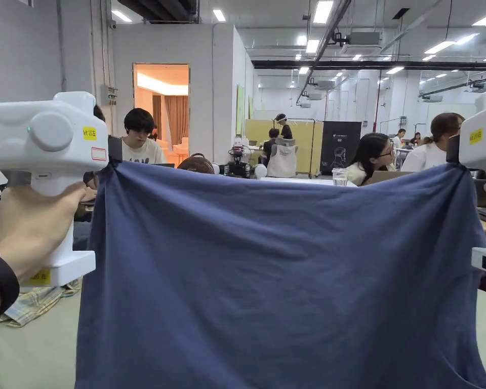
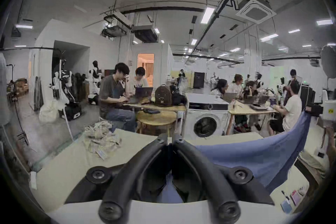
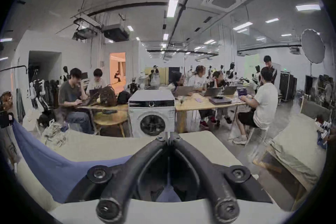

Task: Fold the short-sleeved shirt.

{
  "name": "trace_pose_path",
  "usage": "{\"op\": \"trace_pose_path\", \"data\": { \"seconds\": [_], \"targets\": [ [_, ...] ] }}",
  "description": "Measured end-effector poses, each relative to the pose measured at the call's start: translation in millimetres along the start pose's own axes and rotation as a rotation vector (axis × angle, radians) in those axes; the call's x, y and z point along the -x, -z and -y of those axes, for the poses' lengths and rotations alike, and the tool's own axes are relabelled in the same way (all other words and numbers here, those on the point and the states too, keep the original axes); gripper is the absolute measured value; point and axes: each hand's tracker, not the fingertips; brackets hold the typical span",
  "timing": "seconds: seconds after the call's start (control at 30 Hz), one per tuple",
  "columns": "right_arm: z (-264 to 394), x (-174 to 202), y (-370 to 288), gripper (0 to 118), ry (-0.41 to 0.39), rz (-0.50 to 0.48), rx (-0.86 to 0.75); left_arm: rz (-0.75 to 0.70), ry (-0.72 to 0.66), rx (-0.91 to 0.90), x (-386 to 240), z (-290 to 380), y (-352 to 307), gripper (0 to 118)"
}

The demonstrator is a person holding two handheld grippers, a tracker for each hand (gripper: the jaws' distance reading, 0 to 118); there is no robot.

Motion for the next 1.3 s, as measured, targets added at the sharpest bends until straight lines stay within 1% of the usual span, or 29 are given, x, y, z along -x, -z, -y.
{"op": "trace_pose_path", "data": {
  "seconds": [0.07, 0.1, 0.13, 0.17, 0.2, 0.23, 0.27, 0.3, 0.33, 0.37, 0.43, 0.5, 0.57, 0.67, 0.77, 0.83, 0.9, 0.93, 0.97, 1.0, 1.03, 1.07, 1.1, 1.13, 1.17, 1.2, 1.23, 1.27, 1.3],
  "targets": [
    [-11, 3, 11, 0, 0.004, -0.008, -0.015, -0.015, -0.003, -0.006, 1, -7, 8, 0],
    [-16, 8, 15, 0, -0.011, -0.003, -0.024, -0.026, -0.005, -0.015, 1, -9, 12, 0],
    [-23, 12, 18, 0, -0.029, 0.010, -0.024, -0.068, 0.006, -0.011, 0, -15, 17, 0],
    [-28, 15, 17, 0, -0.036, -0.007, -0.041, -0.072, 0.005, -0.017, 0, -19, 18, 0],
    [-35, 19, 18, 0, -0.035, 0.004, -0.056, -0.063, -0.025, -0.042, 2, -23, 18, 0],
    [-44, 23, 18, 0, -0.035, 0.006, -0.062, -0.065, -0.024, -0.037, 2, -30, 20, 0],
    [-52, 26, 18, 0, -0.033, 0.008, -0.071, -0.075, -0.013, -0.049, 1, -33, 20, 0],
    [-60, 30, 17, 0, -0.050, 0.017, -0.086, -0.082, 0.011, -0.066, -1, -36, 20, 0],
    [-67, 34, 15, 0, -0.059, 0.035, -0.102, -0.120, 0.046, -0.060, -1, -39, 20, 0],
    [-73, 37, 11, 0, -0.052, 0.025, -0.150, -0.109, 0.039, -0.066, -2, -45, 23, 0],
    [-82, 42, 10, 0, -0.050, 0.031, -0.147, -0.119, 0.033, -0.077, 1, -46, 24, 0],
    [-83, 42, 25, 0, -0.051, 0.025, -0.133, -0.117, 0.018, -0.069, 5, -41, 27, 0],
    [-68, 44, 31, 0, -0.040, 0.002, -0.113, -0.123, 0.013, -0.052, 7, -26, 31, 0],
    [-30, 43, 41, 0, -0.059, -0.008, -0.045, -0.110, 0.017, -0.011, 13, 3, 37, 0],
    [10, 41, 39, 0, -0.037, -0.019, -0.001, -0.102, -0.006, 0.007, 18, 32, 34, 0],
    [35, 38, 37, 0, -0.047, -0.038, 0.039, -0.077, -0.020, 0.029, 21, 51, 26, 0],
    [59, 34, 21, 0, -0.031, -0.067, 0.063, -0.050, 0.001, 0.042, 21, 70, 12, 0],
    [72, 29, 12, 0, -0.012, -0.090, 0.073, -0.045, 0.034, 0.064, 19, 80, 4, 0],
    [84, 25, 4, 0, 0.003, -0.096, 0.067, -0.025, 0.027, 0.068, 20, 90, -5, 0],
    [96, 23, -7, 0, -0.025, -0.112, 0.095, 0.007, -0.007, 0.069, 23, 105, -17, 0],
    [113, 17, -21, 0, -0.020, -0.117, 0.089, -0.004, -0.004, 0.100, 24, 119, -31, 0],
    [125, 14, -32, 0, -0.020, -0.121, 0.097, 0.036, -0.020, 0.091, 26, 133, -46, 0],
    [138, 8, -46, 0, -0.038, -0.155, 0.137, 0.042, -0.027, 0.086, 28, 149, -62, 0],
    [154, 2, -65, 0, -0.020, -0.176, 0.121, 0.039, -0.036, 0.123, 29, 164, -79, 0],
    [167, -3, -79, 0, -0.013, -0.165, 0.133, 0.093, -0.047, 0.118, 31, 179, -96, 0],
    [181, -11, -95, 0, -0.012, -0.215, 0.196, 0.082, -0.025, 0.129, 32, 196, -113, 0],
    [199, -19, -114, 0, 0.008, -0.232, 0.193, 0.075, -0.031, 0.170, 33, 214, -133, 0],
    [213, -24, -127, 0, 0.001, -0.202, 0.228, 0.102, -0.045, 0.141, 37, 232, -151, 0],
    [229, -31, -143, 0, -0.002, -0.218, 0.253, 0.089, -0.044, 0.161, 43, 251, -163, 0]
  ]
}}
